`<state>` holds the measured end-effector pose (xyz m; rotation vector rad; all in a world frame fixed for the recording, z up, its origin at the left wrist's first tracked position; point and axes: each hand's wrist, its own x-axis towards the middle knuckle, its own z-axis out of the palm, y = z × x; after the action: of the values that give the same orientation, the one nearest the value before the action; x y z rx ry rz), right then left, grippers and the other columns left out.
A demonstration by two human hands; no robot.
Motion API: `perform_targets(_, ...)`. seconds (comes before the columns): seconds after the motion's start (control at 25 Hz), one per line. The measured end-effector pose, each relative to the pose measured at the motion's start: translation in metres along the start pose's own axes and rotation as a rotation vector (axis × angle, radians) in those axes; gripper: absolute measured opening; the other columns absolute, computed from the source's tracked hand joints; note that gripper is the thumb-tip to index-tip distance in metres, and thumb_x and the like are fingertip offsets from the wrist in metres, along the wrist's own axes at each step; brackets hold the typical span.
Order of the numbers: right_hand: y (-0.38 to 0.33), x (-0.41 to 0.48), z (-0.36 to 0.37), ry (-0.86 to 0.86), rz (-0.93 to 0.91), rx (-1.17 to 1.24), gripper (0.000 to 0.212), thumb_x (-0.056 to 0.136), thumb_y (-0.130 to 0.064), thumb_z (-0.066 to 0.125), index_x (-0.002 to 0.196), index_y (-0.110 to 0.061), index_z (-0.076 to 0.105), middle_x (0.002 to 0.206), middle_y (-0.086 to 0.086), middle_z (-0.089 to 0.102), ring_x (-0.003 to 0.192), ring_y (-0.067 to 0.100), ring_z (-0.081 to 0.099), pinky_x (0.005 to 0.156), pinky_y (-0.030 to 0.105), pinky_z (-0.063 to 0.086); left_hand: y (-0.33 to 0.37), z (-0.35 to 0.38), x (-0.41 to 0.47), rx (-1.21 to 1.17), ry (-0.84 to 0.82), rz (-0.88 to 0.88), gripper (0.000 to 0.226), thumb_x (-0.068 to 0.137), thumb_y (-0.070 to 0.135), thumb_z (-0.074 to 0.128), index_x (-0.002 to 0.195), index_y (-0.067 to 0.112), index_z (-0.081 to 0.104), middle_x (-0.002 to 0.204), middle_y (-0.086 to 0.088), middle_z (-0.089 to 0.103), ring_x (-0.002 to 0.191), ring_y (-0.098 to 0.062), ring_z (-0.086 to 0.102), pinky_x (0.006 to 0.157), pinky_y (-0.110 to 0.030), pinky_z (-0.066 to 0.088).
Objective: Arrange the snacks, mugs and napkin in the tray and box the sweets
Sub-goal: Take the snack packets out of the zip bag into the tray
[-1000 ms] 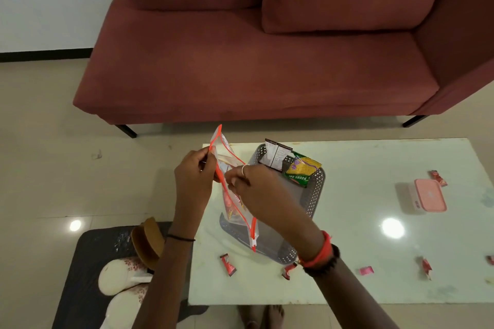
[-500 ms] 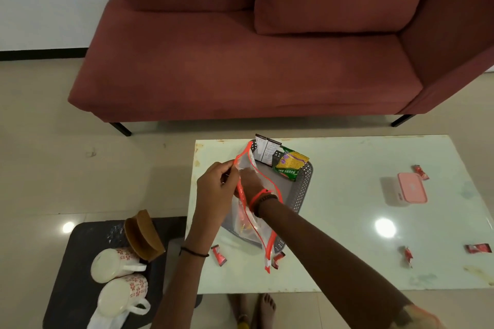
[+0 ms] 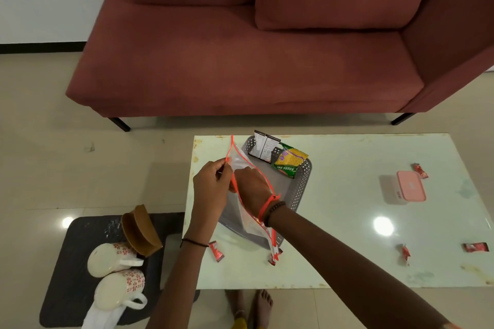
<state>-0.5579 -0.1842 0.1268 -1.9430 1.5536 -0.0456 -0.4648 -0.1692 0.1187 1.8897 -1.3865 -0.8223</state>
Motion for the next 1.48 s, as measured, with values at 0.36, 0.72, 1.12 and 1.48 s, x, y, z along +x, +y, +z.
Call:
perform_targets(0.36, -0.016, -0.02, -0.076, 0.121, -0.002, 0.283, 0.011, 0.085, -0.014, 0.061, 0.093, -0.008, 0.068, 0.096, 0.011, 0.071, 0.08, 0.019, 0.066, 0.07, 0.028, 0.054, -0.006, -0.041, 0.034, 0.041, 0.027, -0.001, 0.03, 0.096, 0.021, 0.047, 0.093, 0.0, 0.068, 0.081, -0.015, 0.072, 0.057, -0.011, 0.06, 0.053, -0.001, 0.042)
perform_targets(0.72, 0.029, 0.014, -0.144, 0.224, 0.009, 0.829, 0.015, 0.091, -0.008, 0.056, 0.082, -0.02, 0.056, 0.106, 0.02, 0.067, 0.101, 0.037, 0.063, 0.092, 0.049, 0.05, -0.014, -0.077, 0.071, -0.028, 0.151, -0.004, 0.031, 0.094, 0.023, 0.049, 0.107, 0.0, 0.066, 0.095, -0.016, 0.072, 0.076, -0.025, 0.069, 0.071, -0.026, 0.058)
perform_targets(1.12, 0.141, 0.149, 0.01, 0.158, 0.351, 0.208, 0.036, 0.088, 0.003, 0.04, 0.116, -0.004, 0.061, 0.118, 0.021, 0.065, 0.106, 0.037, 0.06, 0.081, 0.03, 0.044, -0.04, -0.082, 0.111, -0.032, 0.174, -0.012, 0.029, 0.094, 0.023, 0.049, 0.101, 0.002, 0.067, 0.087, -0.014, 0.07, 0.071, -0.022, 0.067, 0.063, -0.022, 0.054)
perform_targets(1.48, 0.176, 0.192, 0.082, 0.048, 0.335, 0.161, 0.026, 0.092, 0.001, 0.047, 0.111, -0.002, 0.065, 0.116, 0.017, 0.067, 0.109, 0.03, 0.061, 0.09, 0.029, 0.045, -0.076, -0.08, 0.136, -0.02, 0.176, -0.026, 0.029, 0.095, 0.025, 0.049, 0.105, 0.005, 0.067, 0.083, -0.008, 0.068, 0.068, -0.02, 0.067, 0.067, -0.026, 0.056)
